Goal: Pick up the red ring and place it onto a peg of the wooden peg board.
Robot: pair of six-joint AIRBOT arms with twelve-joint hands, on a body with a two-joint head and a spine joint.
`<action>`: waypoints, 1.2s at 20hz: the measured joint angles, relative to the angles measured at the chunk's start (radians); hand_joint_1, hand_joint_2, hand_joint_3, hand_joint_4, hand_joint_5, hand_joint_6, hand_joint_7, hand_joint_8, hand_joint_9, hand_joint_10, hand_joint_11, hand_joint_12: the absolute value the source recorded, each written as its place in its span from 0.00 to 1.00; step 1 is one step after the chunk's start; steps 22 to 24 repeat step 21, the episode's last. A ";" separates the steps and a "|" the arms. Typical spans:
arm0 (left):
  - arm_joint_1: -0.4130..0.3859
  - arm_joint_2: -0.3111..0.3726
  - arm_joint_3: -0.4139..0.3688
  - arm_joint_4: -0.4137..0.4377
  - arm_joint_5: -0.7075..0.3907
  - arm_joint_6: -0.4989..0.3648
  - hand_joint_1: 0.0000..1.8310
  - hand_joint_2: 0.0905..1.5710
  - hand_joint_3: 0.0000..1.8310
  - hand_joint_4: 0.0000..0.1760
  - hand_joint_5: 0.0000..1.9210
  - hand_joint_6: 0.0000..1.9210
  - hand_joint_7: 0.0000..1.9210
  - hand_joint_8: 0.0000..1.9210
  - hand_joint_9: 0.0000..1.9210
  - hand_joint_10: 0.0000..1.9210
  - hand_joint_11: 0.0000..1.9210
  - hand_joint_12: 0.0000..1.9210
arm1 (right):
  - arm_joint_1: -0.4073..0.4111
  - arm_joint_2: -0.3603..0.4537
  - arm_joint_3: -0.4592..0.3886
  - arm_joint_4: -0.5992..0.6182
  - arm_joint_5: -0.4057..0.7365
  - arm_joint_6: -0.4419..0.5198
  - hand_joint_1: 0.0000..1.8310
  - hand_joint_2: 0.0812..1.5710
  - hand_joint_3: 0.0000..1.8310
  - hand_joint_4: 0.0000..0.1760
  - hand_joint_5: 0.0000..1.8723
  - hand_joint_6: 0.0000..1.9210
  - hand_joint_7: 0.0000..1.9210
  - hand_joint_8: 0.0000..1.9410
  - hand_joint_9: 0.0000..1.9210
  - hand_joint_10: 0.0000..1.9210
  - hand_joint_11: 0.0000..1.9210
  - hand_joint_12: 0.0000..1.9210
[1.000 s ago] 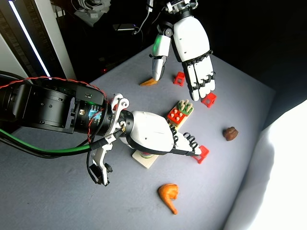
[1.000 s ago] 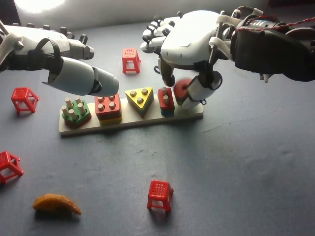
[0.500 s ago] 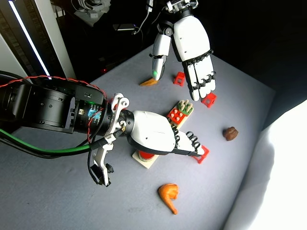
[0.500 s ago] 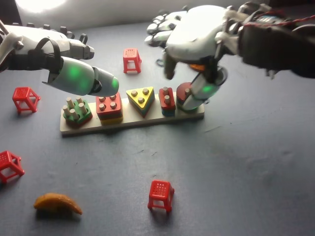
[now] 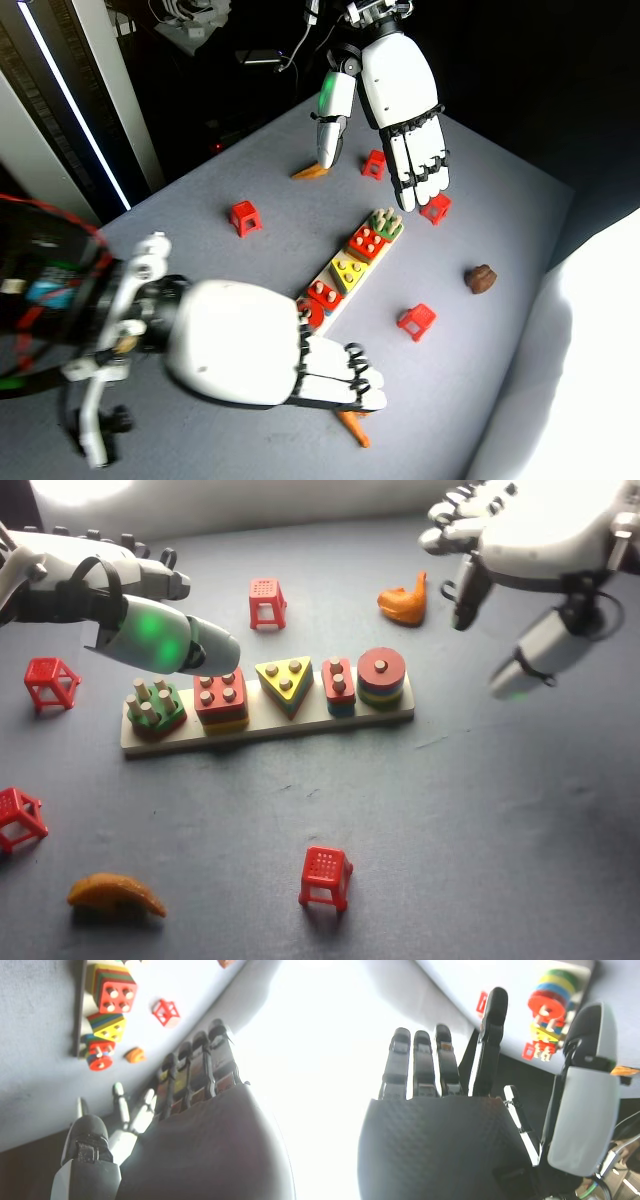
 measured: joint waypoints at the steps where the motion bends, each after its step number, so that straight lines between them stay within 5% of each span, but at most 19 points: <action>1: 0.000 0.000 0.000 0.000 -0.001 0.000 0.00 0.73 0.00 0.00 0.03 0.00 0.01 0.00 0.00 0.00 0.00 0.01 | -0.006 0.034 -0.025 0.006 0.002 0.000 0.36 0.49 0.00 0.99 0.41 0.00 0.09 0.01 0.00 0.00 0.00 0.00; 3: 0.000 0.000 0.000 0.000 -0.002 0.000 0.00 0.73 0.00 0.00 0.05 0.00 0.03 0.00 0.02 0.00 0.01 0.03 | -0.010 0.101 -0.069 0.024 -0.005 0.000 0.32 0.61 0.00 0.37 0.33 0.00 0.28 0.02 0.25 0.01 0.02 0.51; 4: 0.000 0.000 0.000 0.000 -0.002 0.000 0.00 0.73 0.00 0.00 0.05 0.00 0.03 0.00 0.02 0.00 0.01 0.03 | -0.014 0.133 -0.093 0.036 0.003 0.000 0.25 0.67 0.01 0.00 0.40 0.01 0.42 0.03 0.39 0.05 0.13 0.61; 5: 0.000 0.000 0.000 0.000 -0.002 0.000 0.00 0.73 0.00 0.00 0.04 0.00 0.03 0.00 0.02 0.00 0.00 0.05 | -0.014 0.174 -0.126 0.042 0.005 0.000 0.21 0.71 0.00 0.00 0.49 0.03 0.53 0.06 0.46 0.24 0.25 0.69; 6: 0.000 0.000 0.000 0.000 -0.002 0.000 0.00 0.73 0.00 0.00 0.05 0.00 0.03 0.00 0.02 0.00 0.00 0.05 | -0.017 0.200 -0.148 0.043 0.005 -0.001 0.09 0.75 0.00 0.00 0.40 0.72 0.41 0.73 0.41 0.79 0.33 0.94; 7: 0.000 0.000 0.000 0.000 -0.001 0.000 0.00 0.73 0.00 0.00 0.05 0.00 0.04 0.00 0.02 0.00 0.00 0.05 | -0.021 0.231 -0.175 0.045 0.009 -0.009 0.08 0.77 0.00 0.00 0.40 0.94 0.41 0.95 0.43 0.96 0.43 0.99; 8: 0.000 0.000 0.000 0.000 -0.002 0.000 0.00 0.73 0.00 0.00 0.05 0.00 0.04 0.00 0.02 0.00 0.00 0.05 | -0.024 0.277 -0.214 0.048 0.007 -0.016 0.08 0.77 0.00 0.01 0.40 0.99 0.42 0.99 0.43 0.99 0.46 1.00; 11: 0.000 0.001 0.000 0.000 -0.003 0.000 0.00 0.73 0.00 0.00 0.05 0.00 0.04 0.00 0.03 0.00 0.00 0.06 | -0.041 0.393 -0.306 0.060 0.023 -0.018 0.07 0.86 0.01 0.06 0.65 1.00 0.69 1.00 0.73 1.00 0.85 1.00; 12: 0.000 0.001 0.000 0.000 -0.003 0.000 0.00 0.73 0.00 0.00 0.04 0.00 0.03 0.00 0.01 0.00 0.00 0.02 | -0.053 0.433 -0.333 0.060 0.029 -0.018 0.08 0.89 0.01 0.51 0.67 1.00 0.72 1.00 0.76 1.00 0.88 1.00; 13: 0.000 0.001 0.000 0.000 0.000 0.000 0.00 0.72 0.00 0.00 0.03 0.00 0.03 0.00 0.01 0.00 0.00 0.00 | -0.061 0.472 -0.359 0.060 0.029 -0.018 0.12 0.90 0.00 0.66 0.68 1.00 0.74 1.00 0.78 1.00 0.89 1.00; 14: 0.000 0.002 0.000 0.000 0.002 0.000 0.00 0.72 0.00 0.00 0.04 0.00 0.04 0.01 0.02 0.00 0.00 0.00 | -0.069 0.516 -0.386 0.059 0.034 -0.007 0.14 0.91 0.00 0.93 0.70 1.00 0.75 1.00 0.79 1.00 0.89 1.00; 16: 0.002 0.002 0.000 0.000 -0.004 0.000 0.00 0.75 0.00 0.00 0.08 0.01 0.07 0.00 0.05 0.01 0.03 0.02 | -0.069 0.578 -0.421 0.122 0.037 0.020 0.45 0.92 0.00 1.00 0.77 1.00 0.81 1.00 0.85 1.00 0.92 1.00; 17: 0.002 0.002 0.000 0.000 -0.005 0.000 0.00 0.75 0.00 0.00 0.06 0.00 0.05 0.00 0.04 0.00 0.02 0.02 | -0.068 0.605 -0.437 0.131 0.039 0.023 0.50 0.92 0.00 1.00 0.78 1.00 0.81 1.00 0.85 1.00 0.92 1.00; 19: 0.005 0.003 0.000 0.000 -0.004 0.000 0.00 0.75 0.00 0.00 0.06 0.00 0.06 0.00 0.05 0.00 0.00 0.11 | -0.061 0.652 -0.464 0.133 0.036 0.032 0.46 0.94 0.00 1.00 0.77 1.00 0.79 1.00 0.82 1.00 0.89 1.00; 24: 0.010 0.003 0.000 0.000 -0.001 0.000 0.00 0.74 0.00 0.00 0.05 0.00 0.05 0.00 0.04 0.00 0.00 0.10 | -0.061 0.692 -0.480 0.142 0.039 0.037 0.42 0.95 0.01 1.00 0.76 1.00 0.78 1.00 0.81 1.00 0.88 1.00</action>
